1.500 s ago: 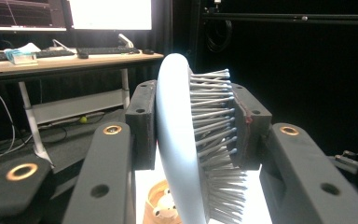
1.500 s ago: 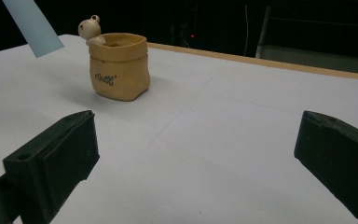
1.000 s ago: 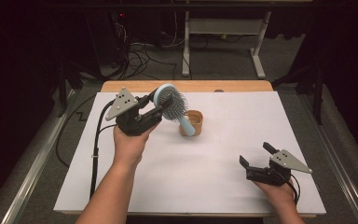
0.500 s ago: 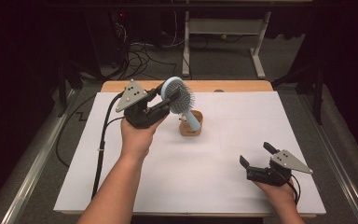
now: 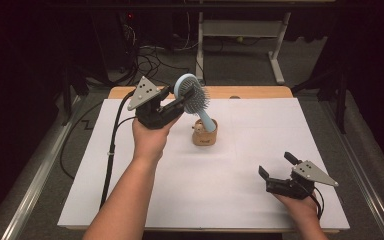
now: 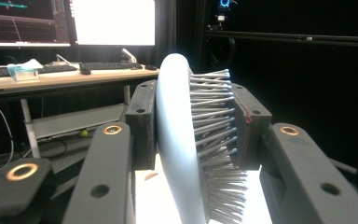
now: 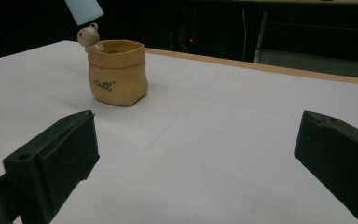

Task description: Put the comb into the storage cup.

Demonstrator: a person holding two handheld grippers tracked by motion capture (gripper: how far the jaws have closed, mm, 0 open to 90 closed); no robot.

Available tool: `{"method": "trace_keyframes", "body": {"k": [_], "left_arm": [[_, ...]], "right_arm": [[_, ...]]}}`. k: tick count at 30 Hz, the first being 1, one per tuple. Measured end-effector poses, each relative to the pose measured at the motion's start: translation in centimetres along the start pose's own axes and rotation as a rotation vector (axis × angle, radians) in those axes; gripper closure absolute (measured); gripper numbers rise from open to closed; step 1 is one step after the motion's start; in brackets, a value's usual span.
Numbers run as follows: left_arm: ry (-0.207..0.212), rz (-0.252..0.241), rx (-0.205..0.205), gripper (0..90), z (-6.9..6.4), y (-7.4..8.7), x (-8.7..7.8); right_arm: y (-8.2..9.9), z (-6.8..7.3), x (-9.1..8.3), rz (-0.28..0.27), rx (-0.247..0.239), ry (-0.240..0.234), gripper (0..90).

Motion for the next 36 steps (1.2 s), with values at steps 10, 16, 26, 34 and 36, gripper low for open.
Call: {"method": "trace_keyframes", "body": {"k": [10, 16, 26, 34, 36], "left_arm": [[-0.023, 0.004, 0.002, 59.5, 0.8, 0.1, 1.1], [-0.041, 0.013, -0.003, 59.5, 1.4, 0.7, 2.2], [-0.060, 0.044, 0.000, 59.5, 1.7, 2.2, 3.8], [-0.072, 0.062, -0.006, 59.4, 2.1, 3.3, 4.4], [-0.078, 0.065, -0.010, 59.4, 2.3, 3.5, 4.5]], "right_arm": [[0.0, 0.0, 0.1, -0.002, -0.001, -0.001, 0.2], [0.0, 0.0, 0.0, -0.001, 0.002, 0.001, 0.2], [0.0, -0.2, 0.0, -0.006, 0.004, 0.004, 0.2], [0.0, -0.2, 0.1, -0.004, 0.004, 0.000, 0.3], [0.0, -0.2, 0.1, -0.003, 0.002, 0.000, 0.3]]}}
Point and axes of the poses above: each handheld gripper's, and its own axes: x roughly forward along the jaws, y roughly out of its underside, z roughly to its left, the point moved 8 cm from there along x, roughly forward along the jaws
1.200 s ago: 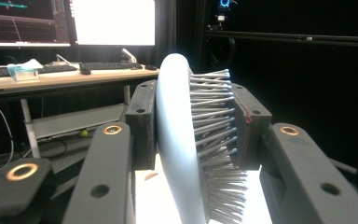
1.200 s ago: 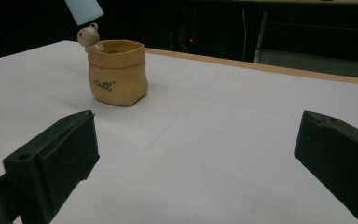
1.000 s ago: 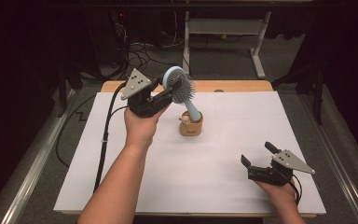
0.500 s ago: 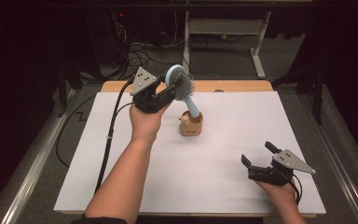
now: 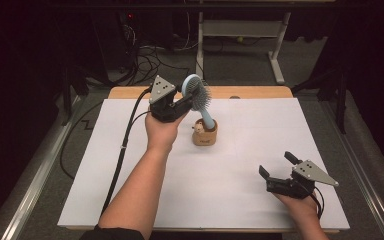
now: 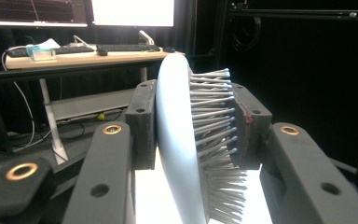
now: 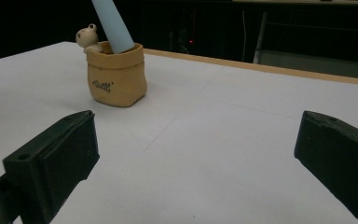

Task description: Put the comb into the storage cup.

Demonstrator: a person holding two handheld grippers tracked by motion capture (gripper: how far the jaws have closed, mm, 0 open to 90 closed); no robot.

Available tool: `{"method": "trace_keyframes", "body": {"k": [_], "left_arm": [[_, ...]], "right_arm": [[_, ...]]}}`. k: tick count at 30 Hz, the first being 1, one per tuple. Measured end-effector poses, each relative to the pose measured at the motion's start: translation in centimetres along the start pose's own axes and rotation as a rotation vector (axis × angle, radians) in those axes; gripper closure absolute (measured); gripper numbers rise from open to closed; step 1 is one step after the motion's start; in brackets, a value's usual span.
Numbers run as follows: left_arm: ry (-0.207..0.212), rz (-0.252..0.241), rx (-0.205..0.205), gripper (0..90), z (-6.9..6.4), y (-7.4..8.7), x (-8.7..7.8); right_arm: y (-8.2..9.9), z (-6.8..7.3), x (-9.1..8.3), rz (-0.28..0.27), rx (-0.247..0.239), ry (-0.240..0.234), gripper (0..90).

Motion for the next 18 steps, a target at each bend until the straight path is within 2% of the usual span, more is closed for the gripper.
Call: {"method": "trace_keyframes", "body": {"k": [18], "left_arm": [[-0.004, 0.029, -0.027, 59.3, 0.5, 2.2, 1.0]], "right_arm": [[0.1, 0.0, 0.1, 0.004, -0.003, -0.001, 0.2]]}}
Point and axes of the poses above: each handheld gripper's, and its own axes: x roughly forward along the jaws, y roughly out of its underside, z roughly to its left, the point moved 8 cm from there along x, roughly forward along the jaws
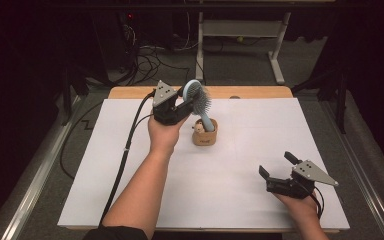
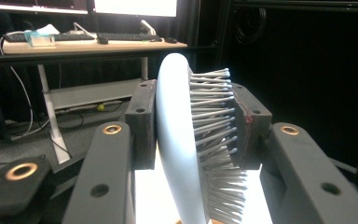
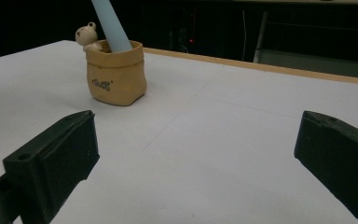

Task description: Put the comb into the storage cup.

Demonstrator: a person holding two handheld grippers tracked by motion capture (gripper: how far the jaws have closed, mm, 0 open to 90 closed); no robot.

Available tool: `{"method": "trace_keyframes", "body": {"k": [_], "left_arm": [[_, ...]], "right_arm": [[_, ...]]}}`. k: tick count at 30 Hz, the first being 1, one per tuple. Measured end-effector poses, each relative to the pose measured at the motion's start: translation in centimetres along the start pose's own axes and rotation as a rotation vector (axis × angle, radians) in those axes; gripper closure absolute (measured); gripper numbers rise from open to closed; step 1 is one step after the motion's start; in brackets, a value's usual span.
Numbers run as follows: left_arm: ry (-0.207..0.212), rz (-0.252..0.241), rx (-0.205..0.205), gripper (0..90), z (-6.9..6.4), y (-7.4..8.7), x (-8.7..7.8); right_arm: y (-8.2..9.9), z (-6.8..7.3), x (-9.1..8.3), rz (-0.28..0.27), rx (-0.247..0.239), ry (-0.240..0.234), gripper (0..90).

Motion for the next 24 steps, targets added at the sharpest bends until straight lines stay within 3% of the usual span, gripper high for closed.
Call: {"method": "trace_keyframes", "body": {"k": [24], "left_arm": [[-0.001, 0.024, -0.024, 59.1, 0.2, 1.9, 1.0]], "right_arm": [[0.1, -0.1, 0.1, 0.002, -0.001, 0.001, 0.2]]}}
Point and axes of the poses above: each handheld gripper's, and its own axes: x roughly forward along the jaws, y roughly out of its underside, z roughly to its left, the point moved 8 cm from there along x, roughly forward along the jaws
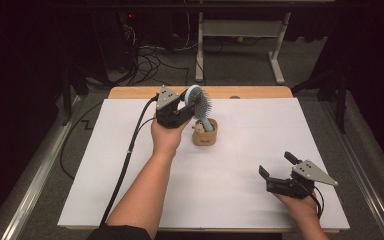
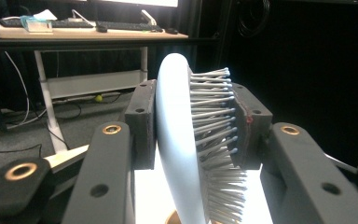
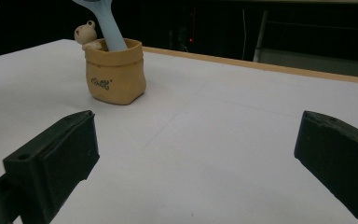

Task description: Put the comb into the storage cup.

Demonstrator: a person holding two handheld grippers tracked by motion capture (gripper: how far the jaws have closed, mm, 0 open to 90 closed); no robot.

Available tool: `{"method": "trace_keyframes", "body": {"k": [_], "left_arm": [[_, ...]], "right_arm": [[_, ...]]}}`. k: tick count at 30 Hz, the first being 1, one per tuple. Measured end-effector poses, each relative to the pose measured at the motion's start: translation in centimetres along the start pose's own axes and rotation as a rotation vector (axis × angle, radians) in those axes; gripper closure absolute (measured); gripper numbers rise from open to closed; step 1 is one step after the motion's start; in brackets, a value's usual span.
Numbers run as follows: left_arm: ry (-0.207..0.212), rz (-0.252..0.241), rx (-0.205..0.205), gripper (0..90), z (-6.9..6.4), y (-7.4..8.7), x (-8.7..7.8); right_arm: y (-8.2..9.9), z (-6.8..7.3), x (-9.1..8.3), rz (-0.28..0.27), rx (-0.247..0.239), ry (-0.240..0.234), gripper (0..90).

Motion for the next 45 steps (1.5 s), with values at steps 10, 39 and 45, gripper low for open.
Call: {"method": "trace_keyframes", "body": {"k": [10, 39, 45], "left_arm": [[0.000, 0.011, -0.015, 58.6, 0.4, 0.6, 0.2], [-0.039, 0.046, -0.041, 42.4, 3.1, 1.6, -0.5], [-0.049, 0.048, -0.031, 39.9, 3.4, 1.9, -0.7]], "right_arm": [[0.1, 0.0, 0.0, 0.002, -0.002, -0.002, 0.2], [0.2, 0.1, 0.1, 0.008, -0.001, -0.005, 0.2], [0.2, 0.1, 0.1, 0.008, -0.002, -0.004, 0.2]]}}
Point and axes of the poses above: each handheld gripper's, and its own axes: x roughly forward along the jaws, y roughly out of its underside, z roughly to its left, the point moved 8 cm from there along x, roughly forward along the jaws
